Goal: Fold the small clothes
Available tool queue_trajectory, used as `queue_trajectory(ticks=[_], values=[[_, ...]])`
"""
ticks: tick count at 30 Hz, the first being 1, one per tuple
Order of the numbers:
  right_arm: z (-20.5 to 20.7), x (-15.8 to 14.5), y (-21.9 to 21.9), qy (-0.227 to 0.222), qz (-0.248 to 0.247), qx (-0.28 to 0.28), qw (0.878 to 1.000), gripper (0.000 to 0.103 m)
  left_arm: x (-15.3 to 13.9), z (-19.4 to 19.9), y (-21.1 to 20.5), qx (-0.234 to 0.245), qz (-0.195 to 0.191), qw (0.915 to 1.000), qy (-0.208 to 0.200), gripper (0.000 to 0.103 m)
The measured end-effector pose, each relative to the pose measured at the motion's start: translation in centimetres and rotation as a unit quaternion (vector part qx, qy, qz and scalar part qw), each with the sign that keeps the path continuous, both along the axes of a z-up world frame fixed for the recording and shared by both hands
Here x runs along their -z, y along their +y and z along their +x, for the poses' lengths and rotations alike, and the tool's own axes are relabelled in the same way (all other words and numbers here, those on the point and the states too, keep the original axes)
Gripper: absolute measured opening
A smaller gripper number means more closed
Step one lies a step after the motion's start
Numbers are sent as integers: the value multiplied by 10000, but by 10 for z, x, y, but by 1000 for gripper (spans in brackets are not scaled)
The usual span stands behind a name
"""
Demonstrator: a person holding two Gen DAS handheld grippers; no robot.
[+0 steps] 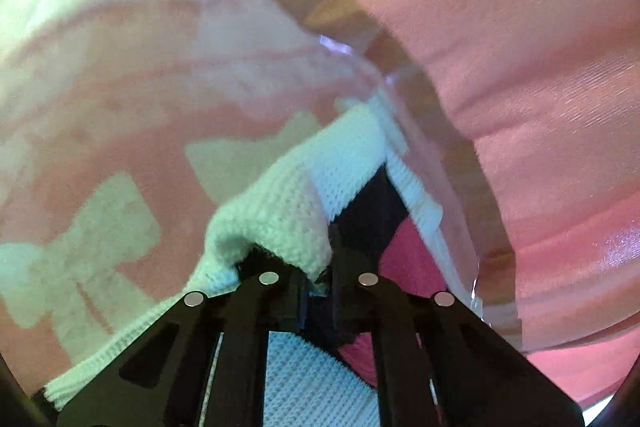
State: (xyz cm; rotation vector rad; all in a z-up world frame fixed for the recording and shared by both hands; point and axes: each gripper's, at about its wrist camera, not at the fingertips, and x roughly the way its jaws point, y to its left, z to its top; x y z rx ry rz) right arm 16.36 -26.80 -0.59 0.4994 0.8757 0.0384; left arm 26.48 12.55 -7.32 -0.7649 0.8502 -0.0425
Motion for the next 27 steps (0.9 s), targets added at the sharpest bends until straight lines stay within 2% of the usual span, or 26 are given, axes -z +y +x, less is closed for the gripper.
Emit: queue_trajectory(ticks=[3,4,5,6,8,9,10,11,13,14,15,17,18,20,21,23,24,25,26,27], values=[[-13,-47,-9,-571,-105,150,9982,5,-13,-6,0,-56,63,9999,-107,7],[-22,-60,-15,-692,-298,266,9968,5,-12,-6,-2,37,121,9999,-74,7],[-25,-59,-18,-630,-462,293,9965,5,-7,-5,-6,169,203,9996,45,7],[-26,-43,-23,-251,-740,333,9964,5,0,-3,-9,254,241,9992,165,7],[-24,3,-33,614,-690,344,9951,5,17,-1,-16,382,332,9976,477,7],[-23,18,-35,863,-605,357,9938,5,21,-2,-19,411,400,9969,530,7],[-25,22,-36,877,-492,430,9940,5,20,-3,-19,410,467,9968,501,7],[-25,13,-35,766,-505,436,9948,5,17,-3,-19,406,547,9966,467,7],[-27,-18,-24,300,-748,281,9963,5,11,-3,-17,341,674,9964,397,7],[-27,-22,-21,262,-901,237,9953,5,12,-2,-15,345,694,9961,419,8],[-27,-18,-22,368,-950,205,9946,5,16,-1,-13,368,669,9959,488,8],[-25,14,-31,955,-780,267,9920,5,21,2,-15,443,708,9950,541,8],[-26,22,-36,960,-629,320,9929,5,21,2,-17,479,785,9944,516,9],[-25,10,-36,917,-642,325,9932,8,18,1,-19,535,913,9931,514,11],[-24,0,-34,878,-669,285,9935,10,17,0,-16,536,895,9931,536,13],[-32,-11,-35,835,-793,431,9924,23,11,-4,-11,478,774,9938,643,22],[-37,-18,-39,869,-862,585,9907,33,5,-8,-5,379,749,9943,660,31],[-42,-19,-44,891,-852,679,9901,45,-2,-11,1,294,678,9954,608,33],[-47,-18,-50,928,-814,749,9895,49,-9,-16,10,184,606,9965,540,36],[-51,-18,-54,985,-761,804,9890,50,-17,-21,20,8,620,9968,510,46]])
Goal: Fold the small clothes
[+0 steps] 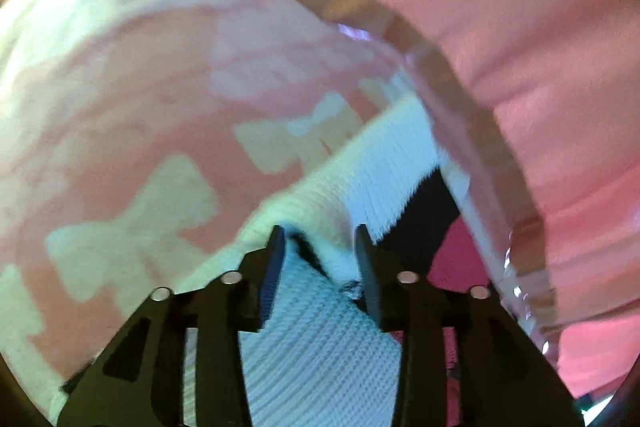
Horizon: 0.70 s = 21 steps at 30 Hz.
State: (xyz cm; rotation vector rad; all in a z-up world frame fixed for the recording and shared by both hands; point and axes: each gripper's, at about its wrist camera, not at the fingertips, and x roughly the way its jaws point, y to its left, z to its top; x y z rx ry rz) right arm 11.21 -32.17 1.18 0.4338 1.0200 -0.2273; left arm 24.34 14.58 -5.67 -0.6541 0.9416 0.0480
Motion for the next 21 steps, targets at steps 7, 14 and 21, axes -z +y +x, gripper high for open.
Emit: queue_trajectory(ticks=[7,14,21], values=[[-2,27,-8,202,733,80,9971,61,12,20,22,104,-220,9996,153,58],[10,33,-2,-96,864,-94,9962,15,16,31,-18,654,81,9978,116,27],[6,40,-17,37,835,53,9965,14,19,34,-24,630,558,9962,213,25]])
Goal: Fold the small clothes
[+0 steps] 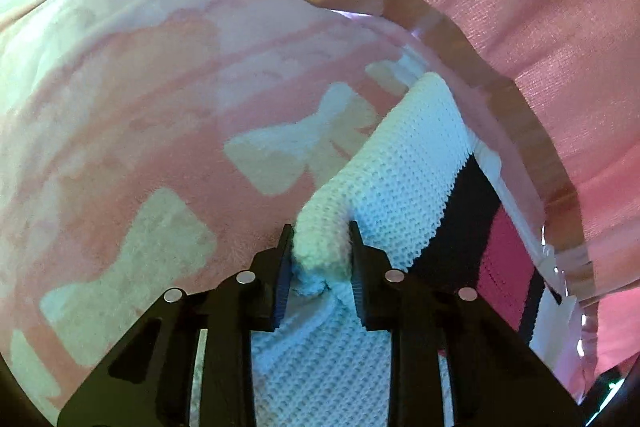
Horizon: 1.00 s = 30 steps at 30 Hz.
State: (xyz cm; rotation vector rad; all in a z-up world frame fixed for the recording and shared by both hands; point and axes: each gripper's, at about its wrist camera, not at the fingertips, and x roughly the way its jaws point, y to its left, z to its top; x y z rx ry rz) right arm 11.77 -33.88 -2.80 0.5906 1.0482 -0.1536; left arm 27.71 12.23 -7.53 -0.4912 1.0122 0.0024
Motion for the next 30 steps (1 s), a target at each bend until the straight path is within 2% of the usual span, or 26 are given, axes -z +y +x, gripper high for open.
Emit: queue_trajectory(ticks=[2,3,4,6,8,10,13,16,17,18,19,22,24,26,28,30], values=[[-2,-14,3,5,-239,131,9996,19,-7,-2,-3,-88,-3,10000,-11,26],[-3,-23,5,-40,-464,254,9986,28,-12,-5,-4,-105,-37,9999,-50,27],[-6,-41,11,-218,-897,393,9950,30,-19,-8,-5,-121,-47,9998,-121,29],[0,-69,31,-767,-1266,119,9889,28,-35,-15,-9,-165,106,9993,-321,30],[15,-80,55,-989,-1263,-275,9867,25,-51,-20,-21,-128,345,9977,-576,31],[45,-75,91,-1010,-895,-1014,9857,12,-54,-19,-33,44,369,9974,-620,31],[90,-51,146,-833,-598,-1717,9798,11,-40,-10,-48,216,564,9972,-452,31],[128,-18,184,-512,-601,-2129,9739,10,-21,-1,-44,93,756,9969,-190,33],[133,-10,184,-411,-700,-2132,9736,9,-16,1,-39,18,816,9966,-93,33],[137,-3,179,-328,-905,-2073,9735,4,-12,3,-34,-35,838,9965,-50,34],[136,1,164,-370,-1023,-1980,9742,4,-7,6,-27,-34,806,9967,-7,40],[118,6,93,-305,-1165,-1373,9832,0,-4,6,-17,17,751,9972,-13,45],[96,6,40,-172,-1111,-898,9896,0,-5,3,-15,27,925,9957,-55,53],[60,-5,-4,23,-1332,-435,9901,0,-4,1,-12,11,959,9954,-49,57],[22,-22,-20,-6,-1441,-378,9888,14,-9,-4,-8,33,948,9955,-40,59],[-9,-36,-24,26,-1589,-324,9868,15,-17,-15,-4,70,1037,9945,-124,60]])
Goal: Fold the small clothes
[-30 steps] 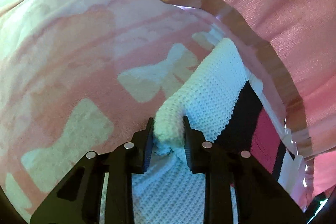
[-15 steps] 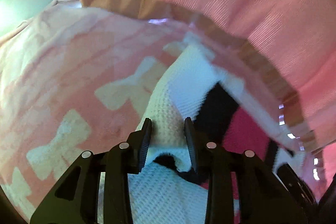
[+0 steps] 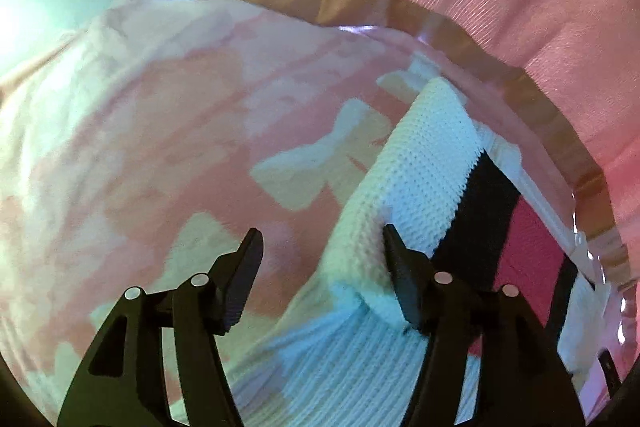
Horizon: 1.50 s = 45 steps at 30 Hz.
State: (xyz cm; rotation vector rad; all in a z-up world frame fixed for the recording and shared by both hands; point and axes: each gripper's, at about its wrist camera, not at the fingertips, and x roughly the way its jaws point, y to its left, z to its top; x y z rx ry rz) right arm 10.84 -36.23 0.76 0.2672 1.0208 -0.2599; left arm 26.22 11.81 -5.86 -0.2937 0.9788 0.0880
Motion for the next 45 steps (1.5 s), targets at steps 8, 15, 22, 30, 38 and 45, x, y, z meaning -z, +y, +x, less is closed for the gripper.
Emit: queue_trajectory(ticks=[8,15,22,30,38,45], values=[[-139,-16,62,-163,409,-396,9982,54,-33,-79,24,390,-223,9981,-415,63],[-231,25,91,429,872,-276,9949,57,7,-157,45,687,-250,9971,191,66],[-272,29,123,195,1343,-585,9890,60,27,-220,68,462,-265,9985,120,74],[-275,32,139,-33,1289,-708,9891,8,29,-243,64,762,-323,9965,98,16],[-302,-28,76,-710,1374,-166,9878,6,-16,-293,54,1215,-1029,9869,-275,5],[-379,-67,44,-604,735,-90,9954,6,-41,-388,11,2117,-1065,9710,-319,5]])
